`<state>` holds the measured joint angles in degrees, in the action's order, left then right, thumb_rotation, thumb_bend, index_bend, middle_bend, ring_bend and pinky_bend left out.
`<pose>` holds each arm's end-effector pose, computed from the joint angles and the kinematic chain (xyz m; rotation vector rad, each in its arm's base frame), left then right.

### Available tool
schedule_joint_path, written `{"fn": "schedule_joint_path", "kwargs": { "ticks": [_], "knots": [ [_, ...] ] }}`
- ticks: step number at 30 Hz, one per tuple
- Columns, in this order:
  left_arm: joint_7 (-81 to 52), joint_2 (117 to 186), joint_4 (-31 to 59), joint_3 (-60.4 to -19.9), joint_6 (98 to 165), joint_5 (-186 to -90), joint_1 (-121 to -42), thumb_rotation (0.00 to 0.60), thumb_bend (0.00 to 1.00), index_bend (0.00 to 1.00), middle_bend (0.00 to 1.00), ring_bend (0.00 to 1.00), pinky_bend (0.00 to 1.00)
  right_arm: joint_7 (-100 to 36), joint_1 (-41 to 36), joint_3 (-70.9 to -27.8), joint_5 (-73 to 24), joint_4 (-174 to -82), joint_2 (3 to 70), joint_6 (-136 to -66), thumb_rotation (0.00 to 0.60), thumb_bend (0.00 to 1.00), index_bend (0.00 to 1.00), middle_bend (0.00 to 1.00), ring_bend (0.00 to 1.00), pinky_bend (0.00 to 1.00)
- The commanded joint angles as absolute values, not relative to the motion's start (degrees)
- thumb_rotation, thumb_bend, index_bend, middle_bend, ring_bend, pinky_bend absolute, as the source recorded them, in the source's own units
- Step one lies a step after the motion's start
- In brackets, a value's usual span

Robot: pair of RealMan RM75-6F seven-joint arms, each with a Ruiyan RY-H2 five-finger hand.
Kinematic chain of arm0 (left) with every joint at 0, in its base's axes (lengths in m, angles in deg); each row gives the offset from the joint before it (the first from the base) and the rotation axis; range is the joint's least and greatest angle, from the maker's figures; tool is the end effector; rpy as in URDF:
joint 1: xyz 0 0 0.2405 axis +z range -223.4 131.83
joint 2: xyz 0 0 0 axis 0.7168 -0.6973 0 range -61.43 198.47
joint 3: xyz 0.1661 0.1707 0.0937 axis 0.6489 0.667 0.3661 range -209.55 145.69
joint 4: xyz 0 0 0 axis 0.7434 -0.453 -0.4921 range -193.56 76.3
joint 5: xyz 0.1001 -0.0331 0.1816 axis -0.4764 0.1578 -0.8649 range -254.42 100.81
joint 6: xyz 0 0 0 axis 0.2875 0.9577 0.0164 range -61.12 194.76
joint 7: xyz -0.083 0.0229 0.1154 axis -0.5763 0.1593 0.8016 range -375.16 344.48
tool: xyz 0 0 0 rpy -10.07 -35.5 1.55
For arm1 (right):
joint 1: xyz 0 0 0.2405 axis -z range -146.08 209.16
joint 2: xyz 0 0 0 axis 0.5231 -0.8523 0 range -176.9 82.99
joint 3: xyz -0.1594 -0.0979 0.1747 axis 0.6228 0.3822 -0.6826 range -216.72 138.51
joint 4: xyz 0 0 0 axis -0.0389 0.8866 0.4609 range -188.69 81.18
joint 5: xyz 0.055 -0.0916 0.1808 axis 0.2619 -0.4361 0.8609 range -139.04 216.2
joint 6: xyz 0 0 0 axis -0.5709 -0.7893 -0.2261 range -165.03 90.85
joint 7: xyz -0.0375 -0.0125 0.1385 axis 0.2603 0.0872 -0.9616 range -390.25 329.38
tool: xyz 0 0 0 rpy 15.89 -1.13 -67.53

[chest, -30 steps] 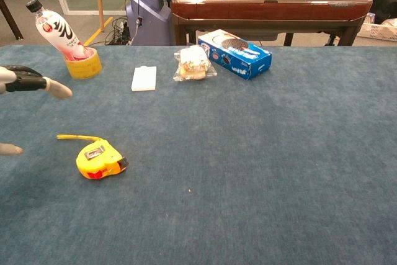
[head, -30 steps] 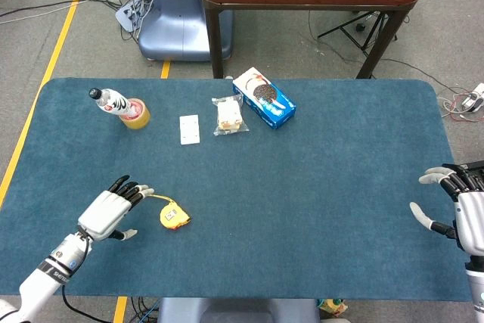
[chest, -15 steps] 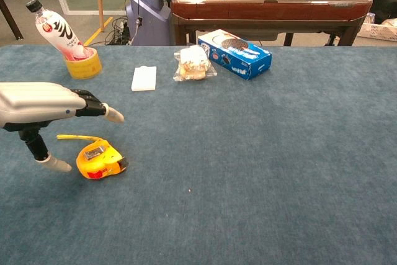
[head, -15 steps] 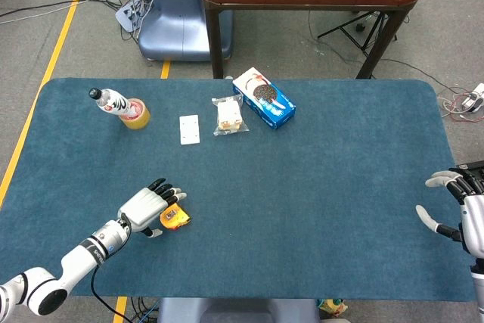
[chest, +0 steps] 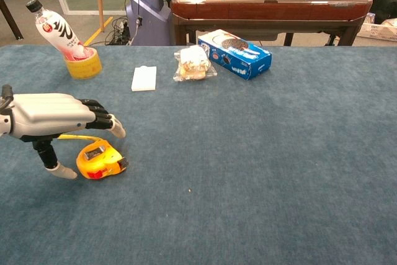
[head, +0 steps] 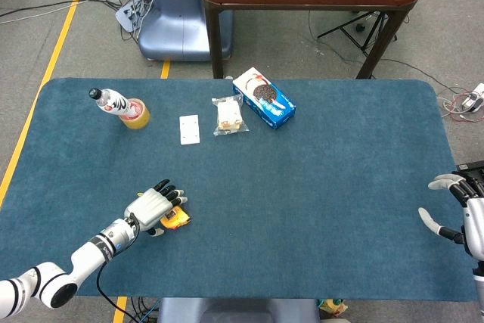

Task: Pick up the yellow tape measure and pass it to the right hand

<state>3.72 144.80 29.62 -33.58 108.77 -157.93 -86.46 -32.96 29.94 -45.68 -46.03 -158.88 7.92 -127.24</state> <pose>-0.1953 0.3051 0.0024 -2.2838 -0.6786 -0.5908 -0.2789 -0.1740 0.2099 1.2326 -0.9047 1.0372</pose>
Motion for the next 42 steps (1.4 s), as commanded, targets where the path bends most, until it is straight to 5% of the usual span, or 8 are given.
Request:
{"fn": "schedule_joint_path", "kwargs": {
  "ticks": [1, 22, 35, 42],
  "knots": [
    [2.1, 145.5, 27.9, -32.7, 109.9, -159.7, -86.5, 0.6, 0.17, 0.17, 0.13, 0.09, 0.01, -32.7, 29.9, -45.7, -45.9, -159.0, 7.9, -127.2, 0.6, 0.3, 0.41, 0.34, 0.21, 0.25],
    [-7.3, 148.9, 20.1, -29.2, 113.0, -167.5, -88.2, 0.6, 0.17, 0.24, 0.19, 0.11, 0.01, -30.4, 30.0, -45.7, -45.1, -160.5, 7.9, -126.5, 0.6, 0.3, 0.41, 0.34, 0.21, 0.25],
    [-15.8, 151.1, 15.3, -28.4, 118.3, -170.4, -87.8, 0.6, 0.17, 0.49, 0.46, 0.27, 0.01, -29.6, 29.6, -45.8, -45.1, -161.1, 7.9, -126.0, 0.6, 0.3, 0.41, 0.34, 0.21, 0.25],
    [-20.0, 150.6, 14.7, -29.1, 120.9, -169.7, -87.1, 0.6, 0.17, 0.54, 0.53, 0.33, 0.01, -29.2, 28.2, -45.9, -45.8, -161.7, 7.6, -124.0, 0.6, 0.3, 0.41, 0.34, 0.21, 0.25]
  ]
}}
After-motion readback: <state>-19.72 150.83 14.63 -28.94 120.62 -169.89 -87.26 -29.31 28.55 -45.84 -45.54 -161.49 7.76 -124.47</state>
